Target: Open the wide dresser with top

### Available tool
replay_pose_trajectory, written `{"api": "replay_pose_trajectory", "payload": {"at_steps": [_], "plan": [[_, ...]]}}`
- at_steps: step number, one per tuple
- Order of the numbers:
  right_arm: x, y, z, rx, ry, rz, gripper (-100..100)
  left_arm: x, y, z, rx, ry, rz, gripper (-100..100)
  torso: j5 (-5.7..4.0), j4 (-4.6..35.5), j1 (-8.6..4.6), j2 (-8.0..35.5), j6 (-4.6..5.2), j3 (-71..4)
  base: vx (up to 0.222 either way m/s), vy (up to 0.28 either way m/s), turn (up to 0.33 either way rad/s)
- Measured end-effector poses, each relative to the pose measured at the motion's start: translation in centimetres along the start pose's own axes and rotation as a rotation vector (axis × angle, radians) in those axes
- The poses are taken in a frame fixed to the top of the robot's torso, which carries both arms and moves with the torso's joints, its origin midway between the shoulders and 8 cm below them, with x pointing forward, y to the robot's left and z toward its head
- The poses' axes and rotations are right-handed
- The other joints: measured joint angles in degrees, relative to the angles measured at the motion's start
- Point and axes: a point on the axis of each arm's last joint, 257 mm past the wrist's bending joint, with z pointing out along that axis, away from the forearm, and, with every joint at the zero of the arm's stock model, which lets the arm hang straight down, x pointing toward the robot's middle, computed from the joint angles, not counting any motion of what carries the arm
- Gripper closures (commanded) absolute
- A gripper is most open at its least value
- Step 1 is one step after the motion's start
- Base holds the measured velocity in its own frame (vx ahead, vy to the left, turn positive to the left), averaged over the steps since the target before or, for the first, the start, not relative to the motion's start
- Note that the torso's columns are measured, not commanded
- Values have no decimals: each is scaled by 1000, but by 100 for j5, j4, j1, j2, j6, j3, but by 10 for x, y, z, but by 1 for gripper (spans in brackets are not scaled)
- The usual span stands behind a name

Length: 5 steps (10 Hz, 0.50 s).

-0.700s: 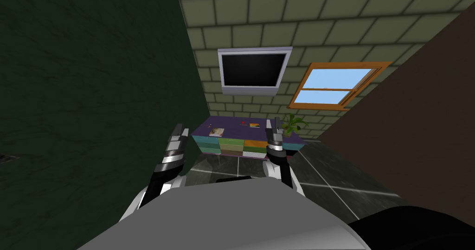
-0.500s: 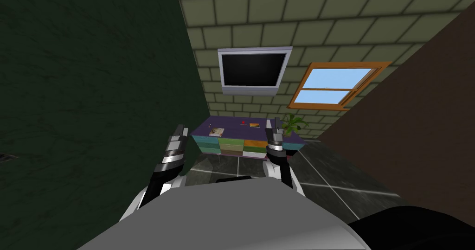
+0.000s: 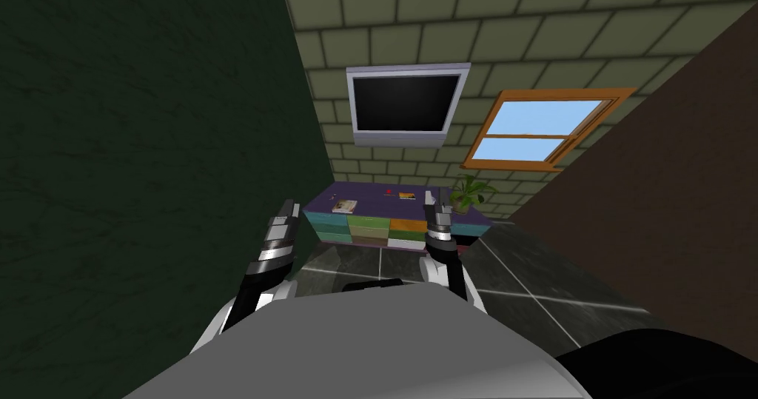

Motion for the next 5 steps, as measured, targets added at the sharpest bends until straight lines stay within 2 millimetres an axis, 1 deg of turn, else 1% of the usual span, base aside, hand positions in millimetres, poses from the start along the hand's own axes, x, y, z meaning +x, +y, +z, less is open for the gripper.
{"api": "replay_pose_trajectory", "payload": {"at_steps": [2, 3, 4, 5], "plan": [[0, 0, 0, 0, 0, 0, 0, 0, 0, 0, 0, 0, 0, 0, 0, 846, 0, 846, 0, -1691, 0, 0, 0], [0, 0, 0, 0, 0, 0, -100, 0, 0, 0, 0, 0, 0, 0, 0, 1269, 0, 1269, 0, -2538, 13, 12, 74], [4, -6, -2, 16, 23, -8, -100, 0, 0, 0, 0, 0, 0, 0, 1, 1457, 3, 1460, -2, -2934, 17, 28, 111], [10, -19, -6, 46, 55, -19, -100, 0, 0, 0, -1, 0, 0, 0, 2, 1512, 7, 1511, -1, -3047, 32, 42, 157]]}}
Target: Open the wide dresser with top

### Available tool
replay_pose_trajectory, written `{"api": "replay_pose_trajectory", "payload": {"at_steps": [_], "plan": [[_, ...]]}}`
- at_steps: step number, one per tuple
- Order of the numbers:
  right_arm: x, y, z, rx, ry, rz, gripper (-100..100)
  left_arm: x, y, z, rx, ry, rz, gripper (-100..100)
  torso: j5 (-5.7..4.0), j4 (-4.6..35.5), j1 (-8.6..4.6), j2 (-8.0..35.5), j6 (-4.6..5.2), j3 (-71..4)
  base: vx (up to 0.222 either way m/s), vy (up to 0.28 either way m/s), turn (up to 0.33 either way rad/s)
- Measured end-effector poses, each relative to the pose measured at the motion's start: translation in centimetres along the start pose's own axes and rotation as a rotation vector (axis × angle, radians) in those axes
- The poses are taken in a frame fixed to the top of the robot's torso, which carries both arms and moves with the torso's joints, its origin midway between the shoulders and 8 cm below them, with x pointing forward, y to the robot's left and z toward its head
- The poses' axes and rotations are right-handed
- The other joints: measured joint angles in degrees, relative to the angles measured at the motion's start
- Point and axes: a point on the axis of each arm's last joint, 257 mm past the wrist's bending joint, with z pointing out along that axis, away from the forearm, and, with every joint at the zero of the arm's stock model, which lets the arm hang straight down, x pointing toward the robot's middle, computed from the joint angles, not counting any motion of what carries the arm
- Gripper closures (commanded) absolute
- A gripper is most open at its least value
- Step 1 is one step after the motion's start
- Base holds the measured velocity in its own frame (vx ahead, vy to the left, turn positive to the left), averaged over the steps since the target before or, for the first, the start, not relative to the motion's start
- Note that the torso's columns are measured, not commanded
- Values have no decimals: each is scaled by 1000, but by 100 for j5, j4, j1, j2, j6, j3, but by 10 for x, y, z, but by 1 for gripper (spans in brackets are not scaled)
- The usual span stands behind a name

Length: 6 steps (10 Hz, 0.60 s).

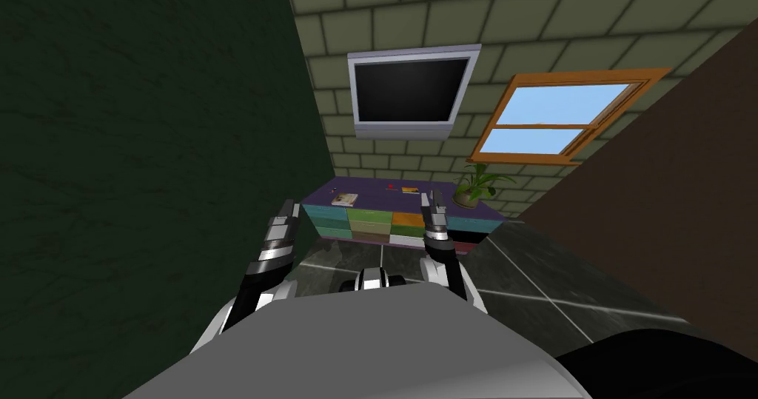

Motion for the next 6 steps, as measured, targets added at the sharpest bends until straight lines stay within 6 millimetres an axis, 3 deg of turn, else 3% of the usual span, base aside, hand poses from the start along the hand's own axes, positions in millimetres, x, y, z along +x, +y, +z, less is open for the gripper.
{"api": "replay_pose_trajectory", "payload": {"at_steps": [1, 3, 6], "plan": [[8, -10, 0, 34, 36, -14, -100, 0, 0, 0, 0, 0, 0, 0, 1, 16, 2, 11, 0, -28, 51, 49, 162], [27, -48, -10, 133, 118, -51, -100, 0, 0, 0, 0, 0, 0, 0, 0, 22, 0, 18, -1, -33, 47, 62, 215], [57, -96, -34, 275, 215, -100, -100, 0, 0, 0, 0, 0, 0, 0, -3, 26, -7, 27, -1, -27, 38, 42, 92]]}}
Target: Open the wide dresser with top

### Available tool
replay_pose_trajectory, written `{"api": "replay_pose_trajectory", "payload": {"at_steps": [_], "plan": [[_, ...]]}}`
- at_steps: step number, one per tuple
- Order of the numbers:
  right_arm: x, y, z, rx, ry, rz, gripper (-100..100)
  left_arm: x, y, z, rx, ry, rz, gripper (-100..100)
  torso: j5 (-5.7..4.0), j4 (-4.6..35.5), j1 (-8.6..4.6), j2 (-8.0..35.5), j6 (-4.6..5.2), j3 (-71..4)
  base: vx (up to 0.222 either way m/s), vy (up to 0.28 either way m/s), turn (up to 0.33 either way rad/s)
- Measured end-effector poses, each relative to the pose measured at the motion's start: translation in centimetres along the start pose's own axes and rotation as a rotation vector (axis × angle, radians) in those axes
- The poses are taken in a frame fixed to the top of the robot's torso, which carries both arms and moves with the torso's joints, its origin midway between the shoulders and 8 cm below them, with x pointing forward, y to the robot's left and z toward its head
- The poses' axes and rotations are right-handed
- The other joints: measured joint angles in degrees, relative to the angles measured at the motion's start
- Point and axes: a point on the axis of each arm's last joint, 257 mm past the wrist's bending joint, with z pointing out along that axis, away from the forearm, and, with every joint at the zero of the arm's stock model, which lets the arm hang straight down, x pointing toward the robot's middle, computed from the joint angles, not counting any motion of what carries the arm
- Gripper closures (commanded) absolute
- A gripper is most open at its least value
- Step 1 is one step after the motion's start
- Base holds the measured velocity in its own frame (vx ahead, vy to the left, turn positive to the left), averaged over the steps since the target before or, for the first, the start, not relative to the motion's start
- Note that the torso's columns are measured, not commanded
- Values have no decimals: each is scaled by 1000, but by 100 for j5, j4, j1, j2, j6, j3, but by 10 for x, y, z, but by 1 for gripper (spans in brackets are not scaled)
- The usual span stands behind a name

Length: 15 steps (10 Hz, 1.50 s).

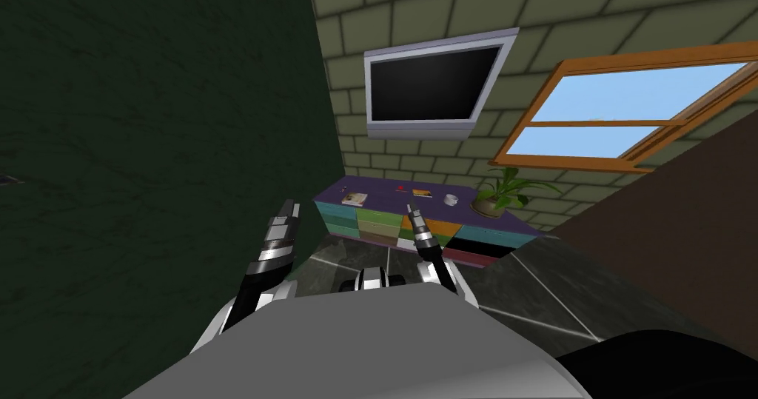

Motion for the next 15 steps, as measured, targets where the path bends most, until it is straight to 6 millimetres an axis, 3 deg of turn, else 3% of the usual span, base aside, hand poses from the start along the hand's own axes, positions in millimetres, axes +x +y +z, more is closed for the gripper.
{"api": "replay_pose_trajectory", "payload": {"at_steps": [3, 7, 8, 15], "plan": [[19, -43, -12, 123, 68, -42, -100, 0, 0, 0, 0, 0, 0, 0, 1, -1, -1, -1, 3, -2, 37, 36, 163], [59, -104, -33, 291, 175, -113, -100, 0, 0, 0, 0, 0, 0, 0, 2, -2, 1, -7, 4, -5, 55, 44, 141], [70, -126, -44, 345, 211, -138, -100, 0, 0, 0, 0, 0, 0, 0, 1, -3, 2, -7, 1, -4, 50, 41, 143], [98, -202, -100, 588, 347, -262, -100, 0, 0, 0, 0, 0, 0, 0, 2, -2, 3, -7, 4, -5, 40, 28, 115]]}}
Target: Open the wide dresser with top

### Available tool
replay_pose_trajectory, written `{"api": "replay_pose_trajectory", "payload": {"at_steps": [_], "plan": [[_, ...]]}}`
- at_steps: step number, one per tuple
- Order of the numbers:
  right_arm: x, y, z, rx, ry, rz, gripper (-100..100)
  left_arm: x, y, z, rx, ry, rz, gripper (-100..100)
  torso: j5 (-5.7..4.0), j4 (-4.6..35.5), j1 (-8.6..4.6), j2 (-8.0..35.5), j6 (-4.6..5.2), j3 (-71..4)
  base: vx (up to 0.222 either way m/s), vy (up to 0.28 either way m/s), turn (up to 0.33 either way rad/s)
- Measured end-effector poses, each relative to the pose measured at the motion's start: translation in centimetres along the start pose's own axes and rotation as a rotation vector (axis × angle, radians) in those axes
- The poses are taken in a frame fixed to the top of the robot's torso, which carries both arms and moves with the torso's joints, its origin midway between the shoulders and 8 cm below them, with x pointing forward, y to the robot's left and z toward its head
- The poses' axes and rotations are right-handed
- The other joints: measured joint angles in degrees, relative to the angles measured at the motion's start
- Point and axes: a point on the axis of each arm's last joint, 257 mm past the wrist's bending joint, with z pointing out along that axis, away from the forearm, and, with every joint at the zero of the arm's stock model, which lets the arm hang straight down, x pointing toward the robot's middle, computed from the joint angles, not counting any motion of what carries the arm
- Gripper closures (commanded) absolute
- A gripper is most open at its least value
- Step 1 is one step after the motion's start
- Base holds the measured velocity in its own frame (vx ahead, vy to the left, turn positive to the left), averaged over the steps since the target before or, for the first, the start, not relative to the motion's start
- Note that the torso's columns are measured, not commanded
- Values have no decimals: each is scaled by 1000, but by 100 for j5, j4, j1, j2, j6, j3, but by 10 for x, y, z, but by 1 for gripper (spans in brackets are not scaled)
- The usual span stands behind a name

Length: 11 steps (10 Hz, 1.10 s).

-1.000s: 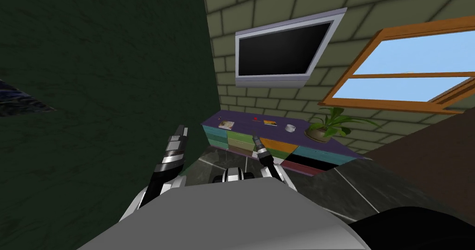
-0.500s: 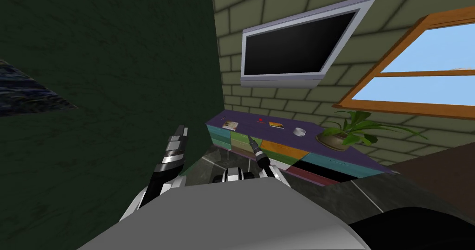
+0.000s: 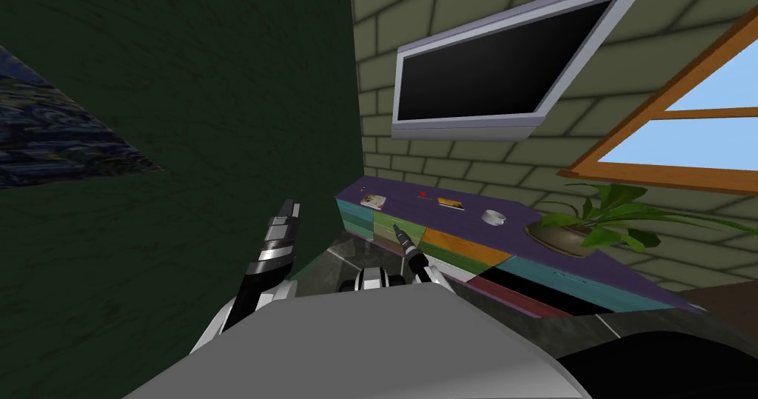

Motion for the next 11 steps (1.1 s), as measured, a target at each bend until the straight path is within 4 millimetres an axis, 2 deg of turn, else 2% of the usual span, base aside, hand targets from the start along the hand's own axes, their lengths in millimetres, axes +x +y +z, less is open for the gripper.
{"api": "replay_pose_trajectory", "payload": {"at_steps": [1, 2, 5, 6, 7, 9, 11], "plan": [[14, -12, -3, 42, 31, -31, -100, 0, 0, 0, 0, 0, 0, 0, 1, -1, 7, -4, -2, -2, 66, 49, 131], [23, -30, -2, 89, 51, -58, -100, 0, 0, 0, 0, 0, 0, 0, 1, 0, 1, 0, -1, 0, 34, 17, 7], [48, -65, -12, 192, 105, -125, -100, 0, 0, 0, 0, 0, 0, 0, -1, 2, -3, 7, -1, 4, 39, 18, 108], [50, -74, -12, 217, 111, -136, -100, 0, 0, 0, 0, 0, 0, 0, -1, 2, -7, 9, 1, 5, 51, 26, 198], [62, -85, -11, 250, 137, -170, -100, 0, 0, 0, 0, 0, 0, 0, -1, 1, 2, -1, -6, 1, 61, 25, 127], [66, -106, -21, 315, 158, -206, -100, 0, 0, 0, 0, 0, 0, 0, -1, 2, -6, 9, 1, 5, 42, 17, 79], [83, -132, -33, 387, 197, -268, -100, 0, 0, 0, 0, 0, 0, 0, 0, 1, -1, 3, 0, 1, 41, 17, 59]]}}
